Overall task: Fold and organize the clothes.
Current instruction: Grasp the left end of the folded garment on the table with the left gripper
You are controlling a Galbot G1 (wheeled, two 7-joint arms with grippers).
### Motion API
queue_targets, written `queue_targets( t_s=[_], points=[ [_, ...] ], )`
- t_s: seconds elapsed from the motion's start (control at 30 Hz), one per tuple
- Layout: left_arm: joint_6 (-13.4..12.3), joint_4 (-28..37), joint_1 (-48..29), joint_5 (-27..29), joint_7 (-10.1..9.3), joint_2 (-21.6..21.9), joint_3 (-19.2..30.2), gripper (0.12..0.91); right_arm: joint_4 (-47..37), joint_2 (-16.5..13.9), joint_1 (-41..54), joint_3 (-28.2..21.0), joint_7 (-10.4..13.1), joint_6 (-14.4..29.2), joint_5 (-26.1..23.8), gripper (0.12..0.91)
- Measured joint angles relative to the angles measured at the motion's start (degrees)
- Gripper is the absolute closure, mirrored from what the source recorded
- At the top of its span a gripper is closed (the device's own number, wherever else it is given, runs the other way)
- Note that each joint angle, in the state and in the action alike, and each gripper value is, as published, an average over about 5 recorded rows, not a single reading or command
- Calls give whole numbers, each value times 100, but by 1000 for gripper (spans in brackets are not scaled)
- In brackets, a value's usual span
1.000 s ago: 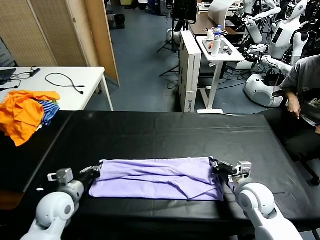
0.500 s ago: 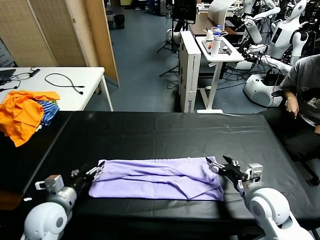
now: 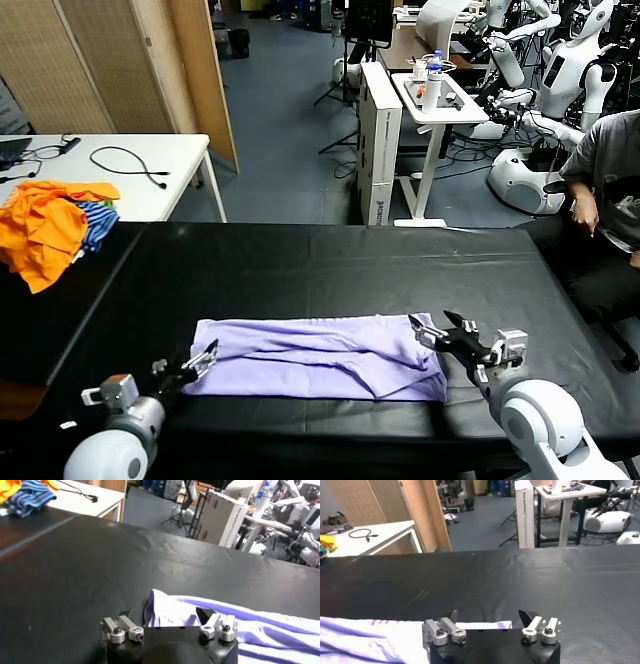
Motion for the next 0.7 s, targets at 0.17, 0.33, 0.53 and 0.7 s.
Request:
queue_targets(
  t_s=[0.17, 0.33, 0.53, 0.7],
  points=[
    [-63, 27, 68, -91, 28, -107, -18, 320, 11, 24, -8, -18, 0, 1, -26, 118],
    [-79, 69, 96, -184, 44, -190, -19, 582, 13, 37, 8, -35, 0, 1, -39, 118],
    [-60, 89, 84, -130, 49, -218, -10, 839, 20, 47, 8, -34, -4, 26, -78, 118],
    [-186, -36, 171, 469, 111, -75, -108, 838, 55, 70, -26, -23, 3, 114, -139, 118]
  ],
)
